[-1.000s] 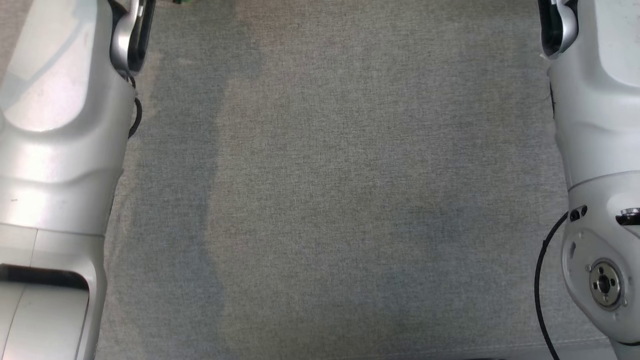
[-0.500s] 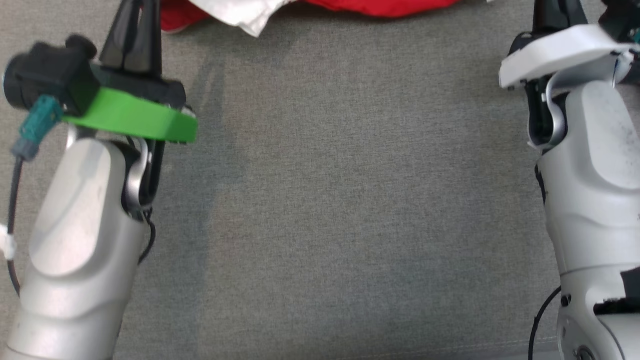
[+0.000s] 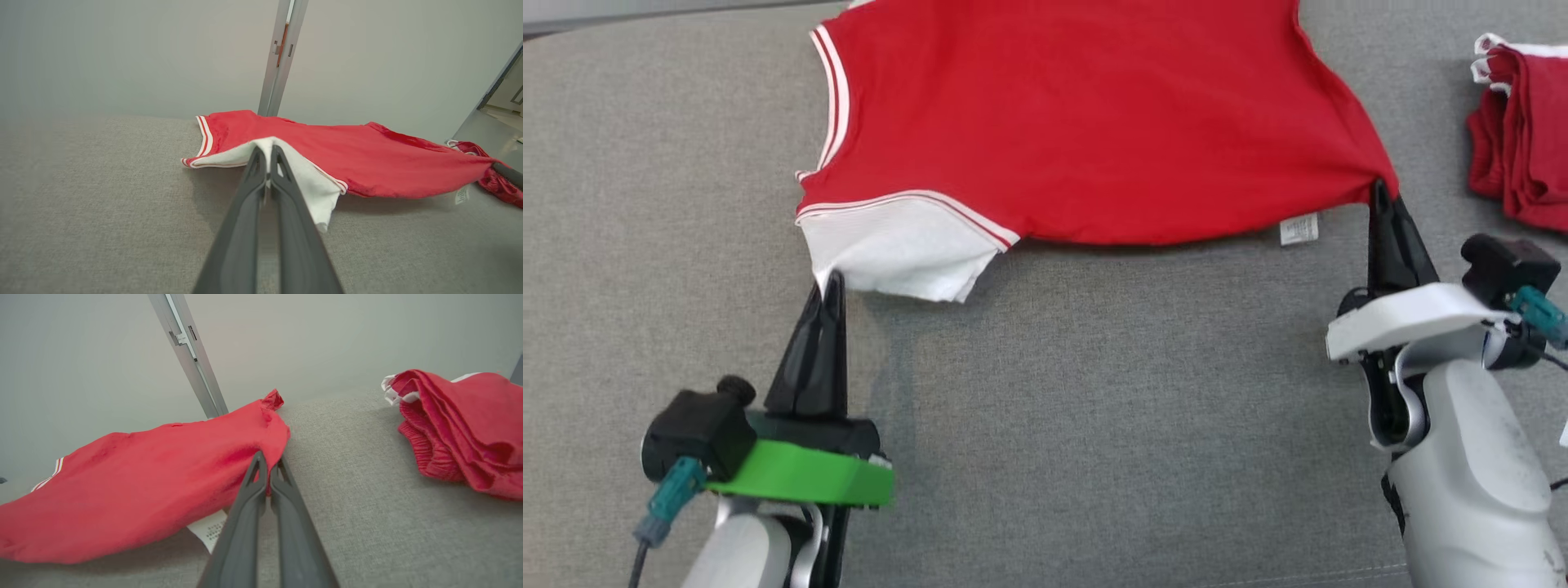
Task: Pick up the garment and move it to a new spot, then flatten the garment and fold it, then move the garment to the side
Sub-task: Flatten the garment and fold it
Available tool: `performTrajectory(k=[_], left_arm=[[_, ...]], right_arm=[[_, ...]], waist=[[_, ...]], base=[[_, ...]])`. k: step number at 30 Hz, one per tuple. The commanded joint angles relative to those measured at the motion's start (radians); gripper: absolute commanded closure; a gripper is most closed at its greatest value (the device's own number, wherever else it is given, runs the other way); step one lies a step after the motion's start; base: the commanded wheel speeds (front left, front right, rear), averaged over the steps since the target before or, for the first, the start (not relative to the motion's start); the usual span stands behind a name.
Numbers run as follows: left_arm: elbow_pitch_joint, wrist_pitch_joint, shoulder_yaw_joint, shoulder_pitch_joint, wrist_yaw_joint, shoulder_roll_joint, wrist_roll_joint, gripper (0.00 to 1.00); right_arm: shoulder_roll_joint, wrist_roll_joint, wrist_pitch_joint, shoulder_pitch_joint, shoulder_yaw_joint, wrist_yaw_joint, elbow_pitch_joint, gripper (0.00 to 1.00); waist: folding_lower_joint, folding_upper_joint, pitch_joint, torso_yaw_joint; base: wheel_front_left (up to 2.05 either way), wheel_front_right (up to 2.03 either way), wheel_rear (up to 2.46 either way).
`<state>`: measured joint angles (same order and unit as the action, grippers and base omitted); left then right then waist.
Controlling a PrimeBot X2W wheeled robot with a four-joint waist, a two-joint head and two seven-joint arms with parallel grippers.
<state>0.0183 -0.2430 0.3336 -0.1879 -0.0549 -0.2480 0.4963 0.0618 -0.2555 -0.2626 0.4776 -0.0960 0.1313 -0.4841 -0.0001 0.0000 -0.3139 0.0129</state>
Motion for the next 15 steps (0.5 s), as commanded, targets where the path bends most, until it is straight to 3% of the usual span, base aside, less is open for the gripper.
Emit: performTrajectory(k=[1,15], left_arm=[[0.018,0.001,0.002,0.047,-0.014,-0.001,0.005,1.00],[0.157,0.019,0.030,0.357,-0.089,-0.013,0.034,1.00]], right_arm=[[0.001,-0.013,-0.003,-0.036,-0.006,-0.001,0.012,1.00],[-0.010,-0.076,-0.003,-0.340,-0.029,-0.001,0.093,1.00]], waist=[[0.0001,0.0000,0.066,-0.003],[0.0001,0.0000,0.220,0.019]], base=[[0.00,0.00,0.00],[0.00,0.00,0.00]])
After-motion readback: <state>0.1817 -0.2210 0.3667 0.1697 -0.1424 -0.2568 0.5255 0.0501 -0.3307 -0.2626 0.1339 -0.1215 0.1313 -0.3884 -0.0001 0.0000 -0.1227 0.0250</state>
